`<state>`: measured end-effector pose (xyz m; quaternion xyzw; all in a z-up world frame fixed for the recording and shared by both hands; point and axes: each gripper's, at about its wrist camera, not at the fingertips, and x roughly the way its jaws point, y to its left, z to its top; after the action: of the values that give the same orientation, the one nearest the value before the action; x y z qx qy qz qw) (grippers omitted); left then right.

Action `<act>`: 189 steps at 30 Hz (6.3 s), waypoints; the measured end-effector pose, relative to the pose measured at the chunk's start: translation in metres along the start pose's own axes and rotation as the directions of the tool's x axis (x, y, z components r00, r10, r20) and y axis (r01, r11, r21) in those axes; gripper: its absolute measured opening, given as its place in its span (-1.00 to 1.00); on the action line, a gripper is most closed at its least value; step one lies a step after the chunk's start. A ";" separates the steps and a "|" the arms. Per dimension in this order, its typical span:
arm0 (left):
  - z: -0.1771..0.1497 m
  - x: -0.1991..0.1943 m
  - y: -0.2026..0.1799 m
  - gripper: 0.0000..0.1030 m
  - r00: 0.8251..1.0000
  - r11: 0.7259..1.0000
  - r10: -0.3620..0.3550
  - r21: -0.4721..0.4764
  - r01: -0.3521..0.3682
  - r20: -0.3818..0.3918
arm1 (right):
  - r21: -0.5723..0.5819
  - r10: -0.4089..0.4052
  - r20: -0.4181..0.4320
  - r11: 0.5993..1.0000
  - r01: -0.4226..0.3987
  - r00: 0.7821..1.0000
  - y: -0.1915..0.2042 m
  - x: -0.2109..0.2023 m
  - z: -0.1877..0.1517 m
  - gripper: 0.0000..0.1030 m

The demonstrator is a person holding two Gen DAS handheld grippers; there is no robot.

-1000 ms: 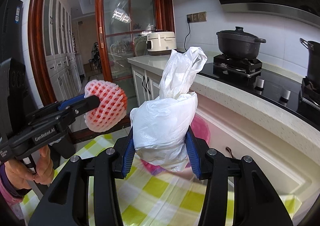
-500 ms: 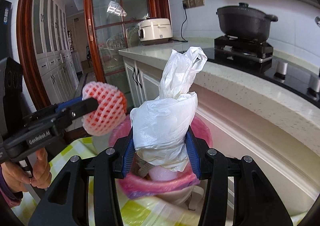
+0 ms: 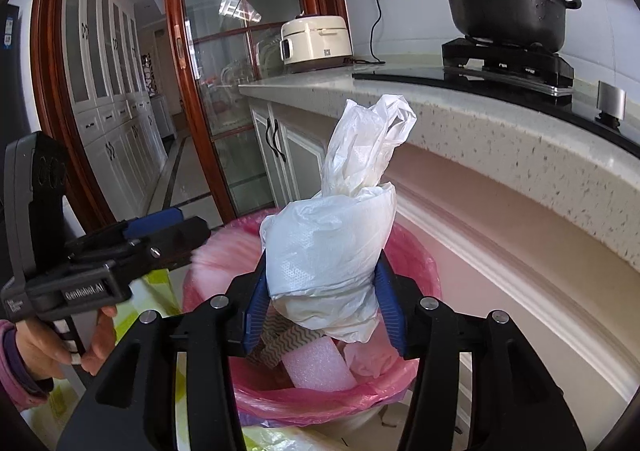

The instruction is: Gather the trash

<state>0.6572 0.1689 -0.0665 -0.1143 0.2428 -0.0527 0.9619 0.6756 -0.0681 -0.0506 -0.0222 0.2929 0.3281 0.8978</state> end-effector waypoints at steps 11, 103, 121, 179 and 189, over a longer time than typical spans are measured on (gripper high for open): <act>0.010 -0.045 0.009 0.51 0.997 0.999 0.048 -0.007 -0.048 0.061 | 0.006 0.019 -0.021 1.000 -0.019 1.000 0.015 -0.011 -0.011 0.25; -0.069 -0.421 -0.154 0.91 0.992 0.983 0.071 0.163 -0.086 0.101 | 0.075 -0.206 0.094 0.977 0.200 0.974 0.174 -0.383 -0.089 0.64; -0.072 -0.418 -0.151 0.91 0.994 0.983 0.062 0.165 -0.076 0.092 | 0.077 -0.199 0.095 0.978 0.192 0.975 0.177 -0.382 -0.090 0.64; -0.075 -0.408 -0.164 0.91 0.998 0.981 -0.001 0.194 -0.010 0.060 | 0.080 -0.173 0.117 0.983 0.164 0.978 0.164 -0.392 -0.096 0.64; -0.074 -0.409 -0.163 0.91 0.997 0.985 -0.021 0.175 0.008 0.073 | 0.075 -0.170 0.120 0.984 0.162 0.978 0.164 -0.393 -0.095 0.64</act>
<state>0.2559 0.0604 0.0960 -0.0333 0.2005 -0.0767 0.9761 0.2870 -0.1878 0.1079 0.0034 0.2431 0.2432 0.9390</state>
